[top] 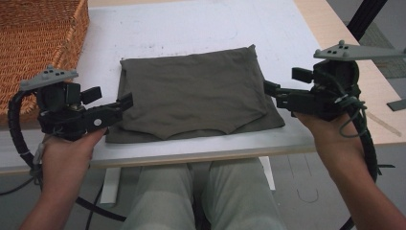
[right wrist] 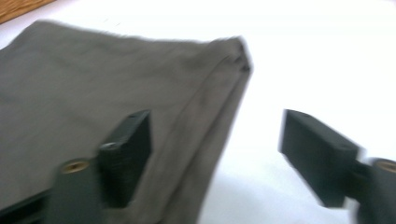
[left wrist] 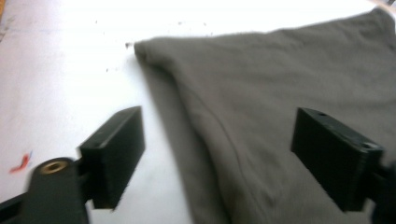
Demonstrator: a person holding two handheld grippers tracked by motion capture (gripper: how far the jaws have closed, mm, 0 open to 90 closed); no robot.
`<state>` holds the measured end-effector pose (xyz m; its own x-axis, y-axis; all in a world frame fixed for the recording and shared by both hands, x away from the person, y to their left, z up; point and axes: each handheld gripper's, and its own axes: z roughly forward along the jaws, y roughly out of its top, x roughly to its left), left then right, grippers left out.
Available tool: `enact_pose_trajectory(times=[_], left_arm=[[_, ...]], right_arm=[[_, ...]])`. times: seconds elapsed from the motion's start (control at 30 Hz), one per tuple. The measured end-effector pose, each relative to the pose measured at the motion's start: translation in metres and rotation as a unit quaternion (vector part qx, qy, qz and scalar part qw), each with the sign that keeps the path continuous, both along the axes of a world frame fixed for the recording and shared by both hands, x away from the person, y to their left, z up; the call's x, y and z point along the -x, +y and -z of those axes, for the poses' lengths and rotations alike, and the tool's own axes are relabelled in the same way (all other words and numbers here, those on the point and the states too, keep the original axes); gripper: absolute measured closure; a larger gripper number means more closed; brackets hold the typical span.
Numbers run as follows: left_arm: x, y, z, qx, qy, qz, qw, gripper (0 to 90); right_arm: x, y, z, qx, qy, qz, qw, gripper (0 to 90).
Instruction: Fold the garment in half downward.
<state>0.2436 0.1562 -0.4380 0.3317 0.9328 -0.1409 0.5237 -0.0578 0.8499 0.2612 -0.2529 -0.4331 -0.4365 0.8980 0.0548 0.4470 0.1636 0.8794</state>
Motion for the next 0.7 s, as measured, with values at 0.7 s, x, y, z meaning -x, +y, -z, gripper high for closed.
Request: enact_pose_trajectory(times=[0.7], left_arm=[[-0.015, -0.005, -0.007, -0.014, -0.013, 0.001, 0.9998, 16.0]], right_arm=[[-0.032, -0.011, 0.000, -0.001, -0.017, 0.006, 0.9998, 14.9]])
